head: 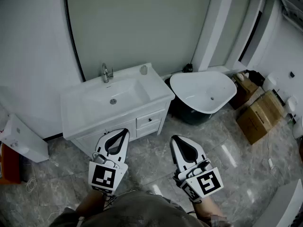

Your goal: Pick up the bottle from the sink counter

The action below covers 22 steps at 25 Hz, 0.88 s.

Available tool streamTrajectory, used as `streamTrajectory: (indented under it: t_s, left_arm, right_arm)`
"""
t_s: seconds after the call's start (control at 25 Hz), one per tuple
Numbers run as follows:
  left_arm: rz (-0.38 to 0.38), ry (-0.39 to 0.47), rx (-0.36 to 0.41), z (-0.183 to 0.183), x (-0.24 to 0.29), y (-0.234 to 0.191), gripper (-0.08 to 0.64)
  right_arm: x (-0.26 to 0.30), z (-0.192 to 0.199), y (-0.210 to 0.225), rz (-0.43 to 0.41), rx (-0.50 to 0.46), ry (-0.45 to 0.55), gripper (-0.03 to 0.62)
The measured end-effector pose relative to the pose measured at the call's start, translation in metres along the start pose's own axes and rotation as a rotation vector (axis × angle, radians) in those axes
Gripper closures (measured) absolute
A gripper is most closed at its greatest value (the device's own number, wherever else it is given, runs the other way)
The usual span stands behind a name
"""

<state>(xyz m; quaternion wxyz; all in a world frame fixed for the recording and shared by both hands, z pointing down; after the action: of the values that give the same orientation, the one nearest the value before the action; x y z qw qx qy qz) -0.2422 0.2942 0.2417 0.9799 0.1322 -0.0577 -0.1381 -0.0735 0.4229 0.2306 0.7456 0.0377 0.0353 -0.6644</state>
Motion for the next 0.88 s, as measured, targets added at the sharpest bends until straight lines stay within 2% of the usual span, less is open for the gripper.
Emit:
streamTrajectory:
  t_s: [0.12,0.32,0.64,0.88]
  left_arm:
    - [0.000,-0.001,-0.001,0.000,0.003,0.001,0.541]
    - [0.003,-0.015,-0.001,-0.001,0.005,0.004,0.542]
    - [0.010,-0.021,0.018,0.000,0.012,0.008,0.541]
    - [0.002,-0.035,0.004,0.000,0.018,0.013,0.541]
  right_arm:
    - [-0.001,0.000,0.002,-0.001,0.009,0.004,0.560]
    - [-0.004,-0.002,0.006,-0.030,0.112,-0.006,0.560]
    - [-0.002,0.005,0.011,-0.026,0.075,-0.022,0.560]
    - [0.000,0.012,0.020,-0.036,0.077,-0.038,0.560]
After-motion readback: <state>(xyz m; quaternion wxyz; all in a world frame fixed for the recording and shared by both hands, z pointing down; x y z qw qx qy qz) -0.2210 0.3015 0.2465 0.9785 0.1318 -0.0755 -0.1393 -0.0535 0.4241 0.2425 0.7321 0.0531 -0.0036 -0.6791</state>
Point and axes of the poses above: the fingertips, and each gripper's own axes: x forward along the fingers, y to its right, z out of its underside, the point moved 7 cm from there along -x, backward along the fingers, and after that the axes turned 13 degrees about z, right-handed, at the moved point
